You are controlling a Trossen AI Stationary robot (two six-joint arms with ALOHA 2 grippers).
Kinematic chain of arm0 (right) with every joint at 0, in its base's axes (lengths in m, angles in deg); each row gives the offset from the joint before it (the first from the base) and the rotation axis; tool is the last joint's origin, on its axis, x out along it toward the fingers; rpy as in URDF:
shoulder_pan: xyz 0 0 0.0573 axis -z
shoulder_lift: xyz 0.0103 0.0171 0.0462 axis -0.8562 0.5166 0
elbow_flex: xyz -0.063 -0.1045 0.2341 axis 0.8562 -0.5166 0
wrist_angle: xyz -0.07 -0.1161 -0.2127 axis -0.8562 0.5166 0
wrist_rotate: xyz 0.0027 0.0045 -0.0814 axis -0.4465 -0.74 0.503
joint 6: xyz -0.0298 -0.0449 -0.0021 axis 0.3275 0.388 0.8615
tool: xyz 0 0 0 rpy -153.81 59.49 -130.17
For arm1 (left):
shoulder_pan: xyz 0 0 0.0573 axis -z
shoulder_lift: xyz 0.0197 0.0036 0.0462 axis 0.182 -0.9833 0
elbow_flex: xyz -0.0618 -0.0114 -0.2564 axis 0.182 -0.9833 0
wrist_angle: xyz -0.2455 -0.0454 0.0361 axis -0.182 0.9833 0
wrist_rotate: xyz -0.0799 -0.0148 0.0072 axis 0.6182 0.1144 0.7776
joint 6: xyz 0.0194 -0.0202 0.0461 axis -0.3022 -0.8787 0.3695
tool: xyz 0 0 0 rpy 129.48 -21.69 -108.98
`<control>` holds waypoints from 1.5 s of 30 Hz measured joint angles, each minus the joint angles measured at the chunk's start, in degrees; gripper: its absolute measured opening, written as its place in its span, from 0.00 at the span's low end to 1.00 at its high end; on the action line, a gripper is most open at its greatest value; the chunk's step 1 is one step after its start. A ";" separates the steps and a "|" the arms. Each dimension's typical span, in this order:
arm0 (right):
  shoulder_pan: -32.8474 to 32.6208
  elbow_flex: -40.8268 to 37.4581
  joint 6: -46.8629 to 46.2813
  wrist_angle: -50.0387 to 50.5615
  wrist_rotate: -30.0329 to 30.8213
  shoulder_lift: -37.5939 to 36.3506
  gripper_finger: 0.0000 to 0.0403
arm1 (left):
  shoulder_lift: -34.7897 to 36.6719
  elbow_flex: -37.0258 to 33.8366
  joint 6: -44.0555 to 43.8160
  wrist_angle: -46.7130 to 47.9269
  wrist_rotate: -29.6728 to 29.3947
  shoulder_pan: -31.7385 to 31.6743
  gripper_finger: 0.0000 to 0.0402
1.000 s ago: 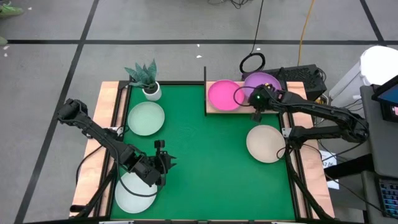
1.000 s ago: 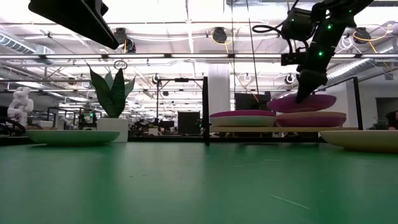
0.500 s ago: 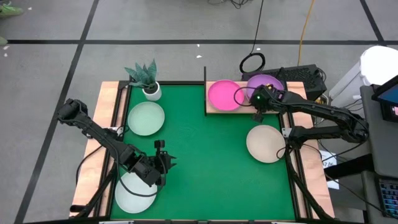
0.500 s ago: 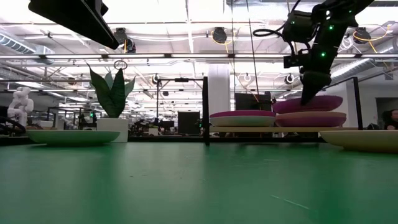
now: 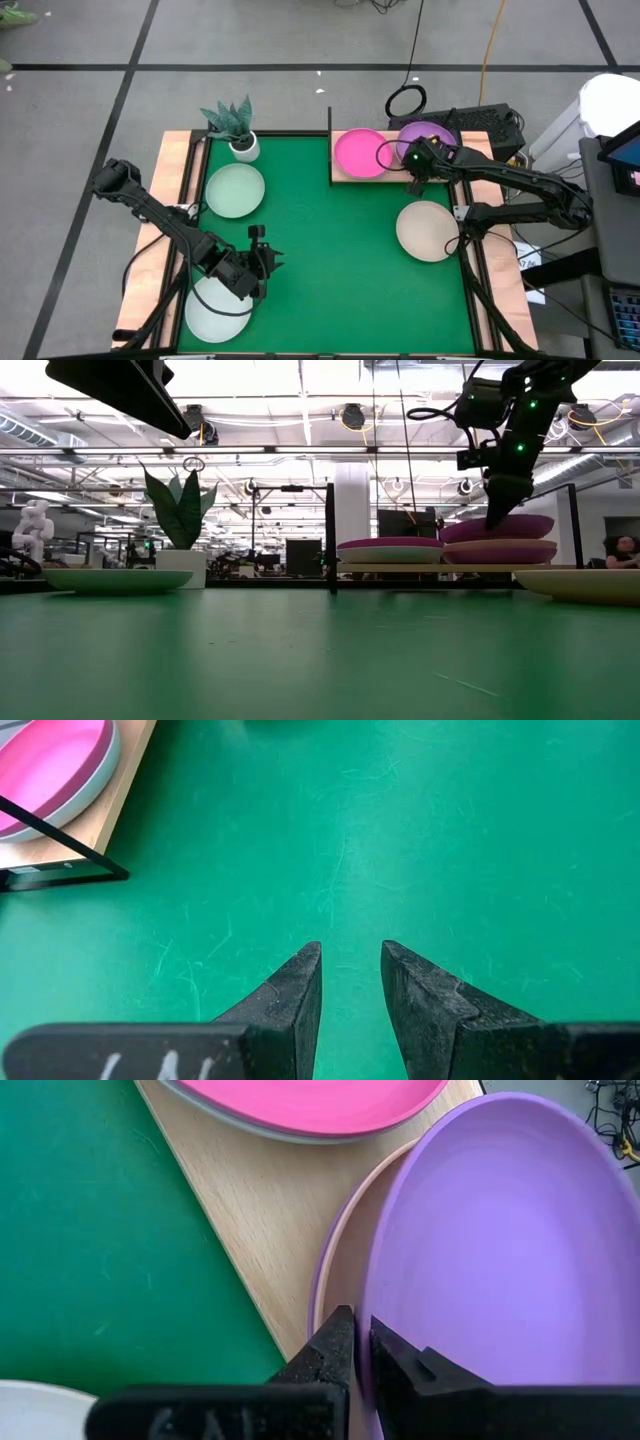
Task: Place and stack plates onto a shelf
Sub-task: Stack the purple plate on top of the orange plate on the shelf, then stack the gray plate on top of the pink plate on the shelf
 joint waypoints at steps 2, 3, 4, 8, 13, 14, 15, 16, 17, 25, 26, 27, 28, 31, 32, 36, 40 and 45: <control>0.00 0.00 -0.01 0.00 0.00 0.00 0.04 | 0.00 0.00 -0.11 0.00 0.00 0.00 0.28; 0.00 0.00 -0.01 0.01 0.00 0.00 0.05 | -0.01 0.00 -0.24 -0.01 0.00 0.00 0.28; 0.00 0.00 -0.01 0.01 0.02 0.00 0.06 | 0.00 0.00 -0.24 0.00 0.00 0.00 0.28; 0.00 0.00 -0.01 0.23 0.02 0.00 0.11 | 0.00 -0.01 -0.26 0.00 0.00 0.00 0.28; -0.04 0.00 -0.01 0.23 0.00 0.00 0.15 | -0.01 0.00 -0.26 0.00 0.00 0.00 0.28; -0.04 0.00 -0.01 0.23 0.00 0.00 0.16 | -0.01 0.00 -0.26 0.00 0.00 0.00 0.28; -0.04 0.00 -0.01 0.23 0.00 0.00 0.17 | -0.01 0.00 -0.25 0.00 0.00 0.00 0.28; -0.04 0.00 -0.02 0.23 0.00 0.00 0.18 | 0.00 0.00 -0.19 -0.01 0.00 -0.01 0.28; -0.04 0.00 -0.01 0.23 0.00 0.00 0.19 | 0.00 0.00 0.02 0.00 0.00 0.00 0.28; -0.87 0.00 -0.81 -0.21 0.00 -3.37 0.31 | 0.00 0.00 -1.70 -0.02 0.02 0.00 0.28; -1.17 0.00 -1.10 -0.31 -0.02 -4.40 0.32 | -0.01 0.00 -2.19 -0.02 0.02 0.00 0.28; -1.55 0.02 -1.42 -0.29 -0.02 -5.47 0.33 | 0.00 -0.02 -2.66 -0.02 0.02 0.00 0.28; -2.04 0.02 -1.92 -0.28 -0.08 -6.51 0.34 | 0.00 0.00 -3.07 -0.02 0.02 0.00 0.28; -3.70 0.02 -3.71 -0.28 -3.72 -9.37 0.37 | 0.00 -0.01 -4.82 -0.03 0.41 0.00 0.28; -4.42 0.02 -4.58 -0.34 -5.42 -10.26 0.37 | -0.02 0.00 -5.62 -0.03 1.06 0.00 0.28; -8.84 0.02 -8.64 -0.44 -10.70 -12.63 0.37 | 0.00 0.00 -9.01 -0.02 4.29 0.58 0.28; -15.21 0.02 -12.70 -2.29 -13.08 -13.28 0.37 | 0.00 -0.01 -12.60 0.00 6.31 2.33 0.28; -24.85 -0.32 -16.14 -8.04 -13.49 -12.95 0.36 | 0.00 0.00 -17.68 0.13 7.62 6.37 0.28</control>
